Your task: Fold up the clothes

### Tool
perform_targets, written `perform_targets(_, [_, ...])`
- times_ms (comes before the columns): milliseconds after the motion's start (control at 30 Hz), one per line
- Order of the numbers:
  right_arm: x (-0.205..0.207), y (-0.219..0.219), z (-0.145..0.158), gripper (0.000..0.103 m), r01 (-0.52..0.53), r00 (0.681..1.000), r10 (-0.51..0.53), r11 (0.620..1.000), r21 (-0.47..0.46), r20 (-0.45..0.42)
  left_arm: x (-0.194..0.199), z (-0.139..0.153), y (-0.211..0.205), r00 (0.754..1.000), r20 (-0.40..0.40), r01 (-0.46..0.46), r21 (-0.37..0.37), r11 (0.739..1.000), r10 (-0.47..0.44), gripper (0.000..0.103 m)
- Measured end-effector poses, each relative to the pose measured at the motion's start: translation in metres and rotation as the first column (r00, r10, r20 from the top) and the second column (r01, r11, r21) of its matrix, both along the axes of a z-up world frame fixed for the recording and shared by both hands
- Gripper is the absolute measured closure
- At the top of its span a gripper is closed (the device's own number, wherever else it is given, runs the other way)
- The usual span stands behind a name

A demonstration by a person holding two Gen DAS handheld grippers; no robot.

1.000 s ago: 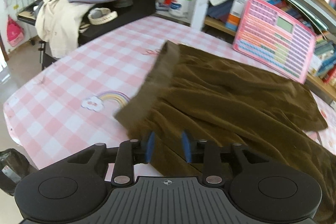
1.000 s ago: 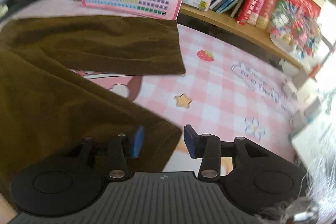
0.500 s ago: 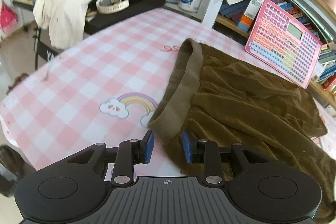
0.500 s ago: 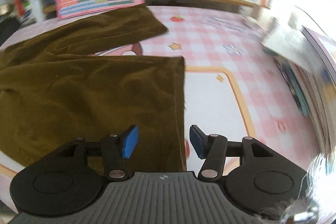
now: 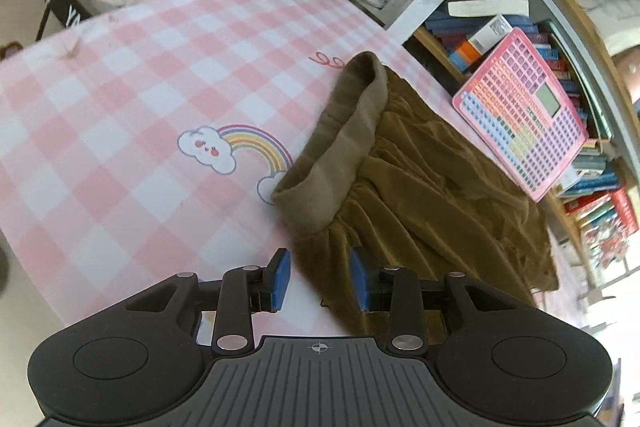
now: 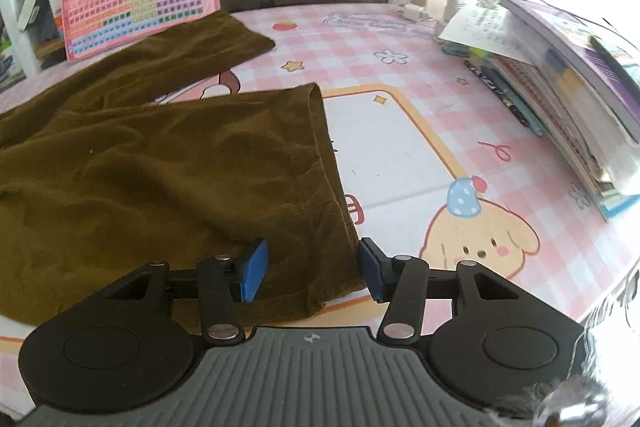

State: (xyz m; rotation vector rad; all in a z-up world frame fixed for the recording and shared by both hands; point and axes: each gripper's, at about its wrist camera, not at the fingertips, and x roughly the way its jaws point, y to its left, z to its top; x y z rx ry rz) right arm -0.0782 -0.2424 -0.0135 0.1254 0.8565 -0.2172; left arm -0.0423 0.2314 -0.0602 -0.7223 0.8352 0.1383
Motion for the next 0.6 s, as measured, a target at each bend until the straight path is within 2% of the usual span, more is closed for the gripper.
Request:
perform_targets(333, [-0.01, 0.015, -0.003, 0.054, 0.033, 0.999, -0.033, 0.999, -0.023, -0.004, 0.017, -0.008, 0.012, 0.998, -0.006, -0.055, -0.05, 0.997, 0.055, 0.071])
perform_targets(433, [-0.01, 0.017, -0.005, 0.054, 0.037, 0.999, -0.037, 0.999, -0.024, -0.01, 0.022, -0.009, 0.014, 0.998, 0.001, -0.069, -0.052, 0.996, 0.069, 0.077])
perform_targets(467, [-0.01, 0.018, -0.006, 0.054, 0.037, 0.999, -0.038, 0.999, -0.023, -0.011, 0.022, -0.008, 0.014, 0.998, 0.009, -0.064, -0.041, 0.997, 0.064, 0.086])
perform_targets(500, [-0.01, 0.018, -0.007, 0.054, 0.038, 0.999, -0.039, 0.999, -0.021, -0.012, 0.022, -0.007, 0.015, 0.998, 0.017, -0.059, -0.03, 0.998, 0.06, 0.092])
perform_targets(600, [-0.01, 0.019, -0.009, 0.054, 0.041, 0.999, -0.041, 0.999, -0.016, -0.016, 0.017, 0.004, 0.017, 0.995, 0.084, -0.048, 0.02, 0.999, 0.046, 0.094])
